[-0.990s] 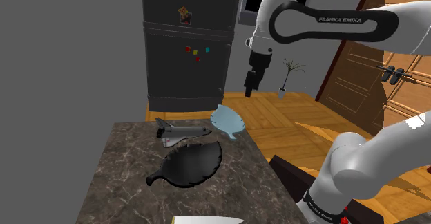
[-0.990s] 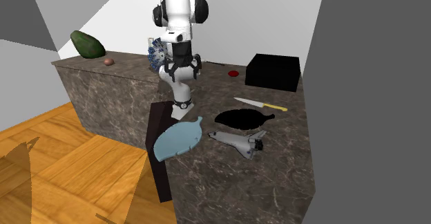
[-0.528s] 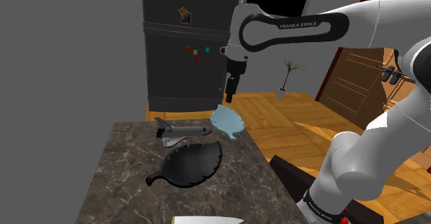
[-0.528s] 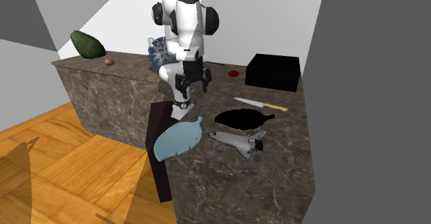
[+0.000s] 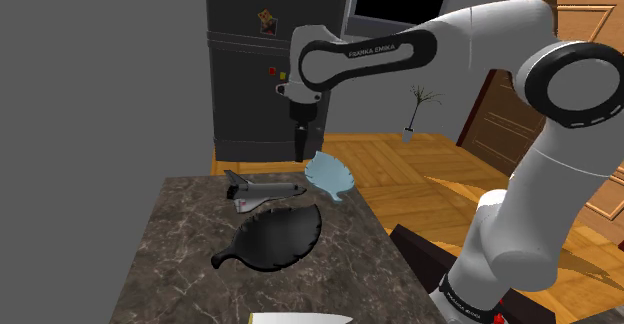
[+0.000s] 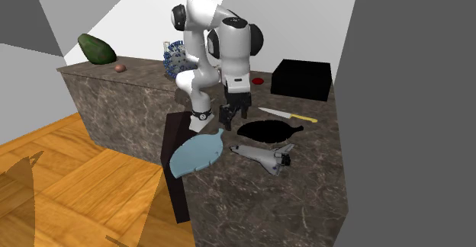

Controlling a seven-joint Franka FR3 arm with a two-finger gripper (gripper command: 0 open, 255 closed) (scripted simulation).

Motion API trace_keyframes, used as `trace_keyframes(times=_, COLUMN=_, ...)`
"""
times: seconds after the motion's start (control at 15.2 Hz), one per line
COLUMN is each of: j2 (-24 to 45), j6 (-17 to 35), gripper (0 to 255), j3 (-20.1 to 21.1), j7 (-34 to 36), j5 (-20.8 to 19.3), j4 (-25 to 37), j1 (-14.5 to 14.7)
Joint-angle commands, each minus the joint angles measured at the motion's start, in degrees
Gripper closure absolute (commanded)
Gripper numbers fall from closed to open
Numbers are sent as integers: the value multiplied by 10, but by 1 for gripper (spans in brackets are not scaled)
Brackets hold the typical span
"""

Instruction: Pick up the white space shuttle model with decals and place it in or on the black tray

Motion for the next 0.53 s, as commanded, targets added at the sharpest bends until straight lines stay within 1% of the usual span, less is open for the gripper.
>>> trace_keyframes(times=0.0, j2=42, j6=8, gripper=0, j3=6, j7=-31, j5=4, j4=28, j1=7)
trace_keyframes(times=0.4, j2=152, j6=13, gripper=0, j3=32, j7=-103, j5=9, j4=116, j1=28)
trace_keyframes(times=0.46, j2=158, j6=13, gripper=0, j3=34, j7=-107, j5=9, j4=122, j1=29)
